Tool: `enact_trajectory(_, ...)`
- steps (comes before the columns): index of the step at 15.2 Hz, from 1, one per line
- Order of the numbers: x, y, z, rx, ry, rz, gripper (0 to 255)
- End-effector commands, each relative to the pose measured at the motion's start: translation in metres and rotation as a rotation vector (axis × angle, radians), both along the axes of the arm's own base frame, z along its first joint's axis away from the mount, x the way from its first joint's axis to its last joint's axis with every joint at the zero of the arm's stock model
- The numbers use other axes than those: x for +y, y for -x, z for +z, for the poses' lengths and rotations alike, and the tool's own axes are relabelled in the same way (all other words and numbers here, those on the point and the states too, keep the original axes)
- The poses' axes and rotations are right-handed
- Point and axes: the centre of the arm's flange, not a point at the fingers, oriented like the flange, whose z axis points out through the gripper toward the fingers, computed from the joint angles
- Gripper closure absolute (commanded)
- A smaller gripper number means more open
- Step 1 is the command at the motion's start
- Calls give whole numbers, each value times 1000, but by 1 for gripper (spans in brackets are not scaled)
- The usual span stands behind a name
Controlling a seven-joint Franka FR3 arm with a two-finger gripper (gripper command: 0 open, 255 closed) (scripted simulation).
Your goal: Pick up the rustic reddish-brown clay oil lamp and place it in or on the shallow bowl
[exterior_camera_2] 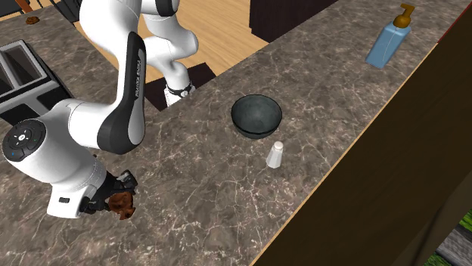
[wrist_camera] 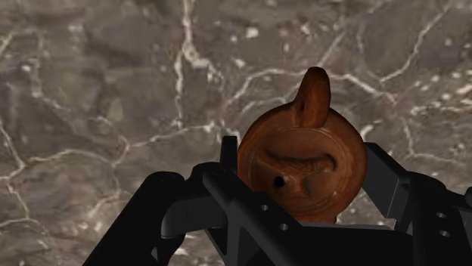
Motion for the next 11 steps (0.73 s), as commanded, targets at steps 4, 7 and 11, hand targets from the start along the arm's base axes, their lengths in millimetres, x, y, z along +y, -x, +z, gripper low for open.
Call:
enact_trajectory(4,0,0,-1,2,-1,0,255)
enact_trajectory(7,0,0,9,2,-1,0,255)
enact_trajectory(11,0,0,31,2,-1,0,255)
